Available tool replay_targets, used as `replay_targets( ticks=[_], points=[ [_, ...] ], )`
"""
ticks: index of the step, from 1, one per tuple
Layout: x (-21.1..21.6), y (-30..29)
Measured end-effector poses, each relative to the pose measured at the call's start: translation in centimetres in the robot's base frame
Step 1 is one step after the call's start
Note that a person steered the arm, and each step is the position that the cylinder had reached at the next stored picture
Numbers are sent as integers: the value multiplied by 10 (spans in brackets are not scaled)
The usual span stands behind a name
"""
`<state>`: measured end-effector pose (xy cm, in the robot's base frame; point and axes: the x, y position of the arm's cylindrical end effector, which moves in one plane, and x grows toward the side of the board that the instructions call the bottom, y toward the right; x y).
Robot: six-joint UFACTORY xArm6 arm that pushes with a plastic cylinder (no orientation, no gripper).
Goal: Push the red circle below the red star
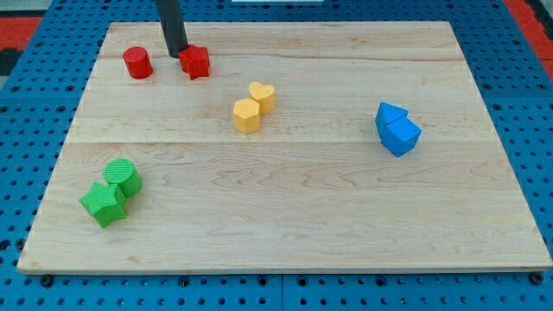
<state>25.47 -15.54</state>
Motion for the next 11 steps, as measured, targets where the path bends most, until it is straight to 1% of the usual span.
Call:
replay_targets(
  ticks=[2,3,4,5,6,7,8,9,10,11],
  points=[
    [79,88],
    [58,26],
    [47,-22],
    [-11,7],
    [-12,-85],
    [32,-60],
    [78,37],
    [87,22],
    [92,-36],
    [101,-53]
  ],
)
